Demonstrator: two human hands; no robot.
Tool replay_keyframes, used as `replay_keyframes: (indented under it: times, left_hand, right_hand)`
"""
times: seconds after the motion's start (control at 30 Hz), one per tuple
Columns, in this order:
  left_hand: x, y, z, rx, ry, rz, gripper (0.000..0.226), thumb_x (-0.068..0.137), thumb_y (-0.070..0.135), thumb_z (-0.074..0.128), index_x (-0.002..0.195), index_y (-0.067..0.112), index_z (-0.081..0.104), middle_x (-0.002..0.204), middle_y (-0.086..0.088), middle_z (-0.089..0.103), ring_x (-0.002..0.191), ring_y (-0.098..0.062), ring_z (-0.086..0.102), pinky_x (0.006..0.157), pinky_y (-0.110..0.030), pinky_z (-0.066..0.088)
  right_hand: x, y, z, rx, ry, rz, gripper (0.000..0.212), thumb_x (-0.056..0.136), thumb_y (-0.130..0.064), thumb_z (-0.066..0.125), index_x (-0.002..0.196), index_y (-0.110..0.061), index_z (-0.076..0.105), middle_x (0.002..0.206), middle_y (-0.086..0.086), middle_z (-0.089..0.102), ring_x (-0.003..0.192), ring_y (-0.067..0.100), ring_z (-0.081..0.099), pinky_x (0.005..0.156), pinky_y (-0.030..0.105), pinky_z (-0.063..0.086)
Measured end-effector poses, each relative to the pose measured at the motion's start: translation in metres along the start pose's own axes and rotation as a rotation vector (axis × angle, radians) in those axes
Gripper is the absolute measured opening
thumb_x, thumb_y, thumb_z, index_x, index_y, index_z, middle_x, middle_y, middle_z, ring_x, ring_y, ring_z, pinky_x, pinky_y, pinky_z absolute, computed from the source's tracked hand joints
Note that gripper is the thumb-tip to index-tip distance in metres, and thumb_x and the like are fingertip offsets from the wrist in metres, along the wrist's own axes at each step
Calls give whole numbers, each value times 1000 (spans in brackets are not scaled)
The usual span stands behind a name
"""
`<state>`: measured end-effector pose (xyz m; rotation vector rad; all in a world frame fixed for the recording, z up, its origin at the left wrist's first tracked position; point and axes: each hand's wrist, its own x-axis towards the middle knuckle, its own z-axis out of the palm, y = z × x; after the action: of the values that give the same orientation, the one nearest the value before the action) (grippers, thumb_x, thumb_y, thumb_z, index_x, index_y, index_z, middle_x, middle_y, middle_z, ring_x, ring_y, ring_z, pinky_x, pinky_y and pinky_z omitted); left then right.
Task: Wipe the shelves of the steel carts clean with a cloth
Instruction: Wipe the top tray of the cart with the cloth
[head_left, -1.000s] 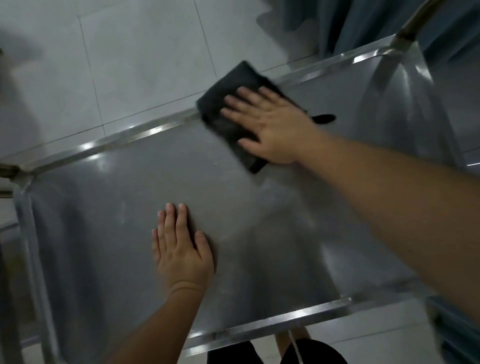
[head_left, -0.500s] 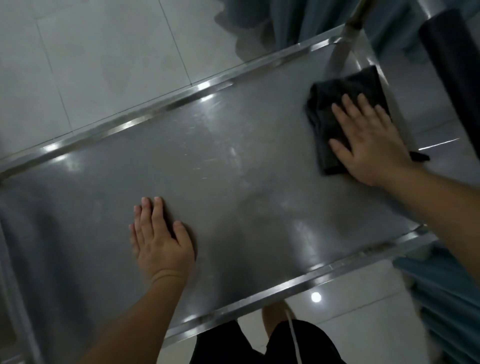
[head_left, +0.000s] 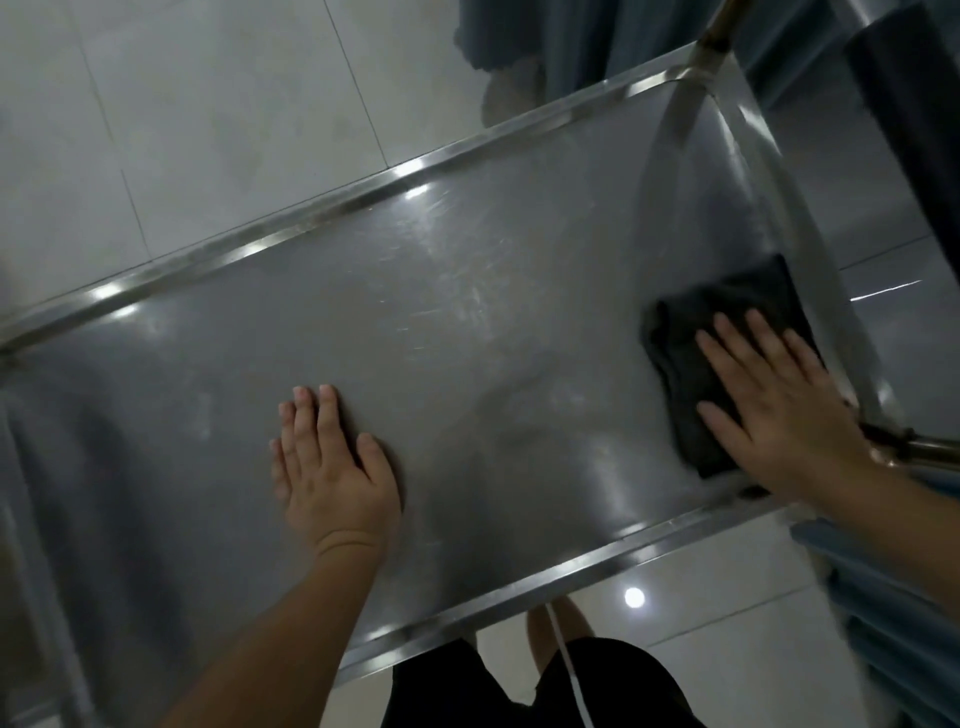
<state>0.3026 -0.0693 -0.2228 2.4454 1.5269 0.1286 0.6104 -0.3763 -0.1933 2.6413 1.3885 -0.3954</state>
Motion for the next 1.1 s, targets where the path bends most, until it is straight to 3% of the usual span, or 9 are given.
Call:
replay_keyframes:
  times: [0.1,0.27,0.43,0.6,0.77,0.9,1.1]
  left_hand:
    - [1,-1,2,-1,8,10,70,97,37,39,164,17,36,173,-7,28,161,-25,20,131,-48,11]
    - [1,-1,3,15,22,8,69,98,37,40,164,17,37,173,-5,29,161,-25,21,131,-48,12]
    - [4,-3,4,34,13,-1,68,98,36,41,164,18,37,173,-5,28,161,-24,20,131,-47,12]
    - [2,-3,2,31,0,10,69,98,39,38,164,18,37,173,-4,27,161,-24,19,131,-46,11]
    - [-1,-2,1,26,-14,7,69,98,38,39,164,19,35,174,-5,26,162,-24,18,132,-45,9]
    - [-3,0,1,4,-7,5,69,98,38,39,164,19,36,173,-5,27,161,-25,20,131,-48,12]
    - [-1,-1,2,5,2,4,69,98,38,39,164,17,36,173,-6,28,161,-26,20,131,-48,11]
  right_hand:
    - [80,-19,-19,20,46,-7,72,102,-57,24,165,-22,19,172,3,19,159,27,14,127,50,13]
    - [210,-41,-51,110,88,51,74,100,-64,13,165,-30,0,174,-4,-1,160,20,-5,128,46,0]
    - [261,-55,-60,147,143,94,77,99,-65,13,165,-29,-5,174,-5,-7,160,21,-6,128,47,1]
    - [214,-51,-51,130,99,14,76,101,-65,12,166,-28,0,174,-4,-2,160,22,-4,128,47,2]
    - [44,-67,-7,70,30,-54,73,103,-55,27,165,-16,19,173,5,15,159,31,11,126,55,15]
    - [-70,-70,24,29,-46,-100,70,106,-56,22,165,-19,22,172,3,19,159,30,14,126,55,15]
    - [-6,-88,17,44,13,-148,69,105,-54,26,165,-21,21,172,2,18,159,29,14,126,56,17]
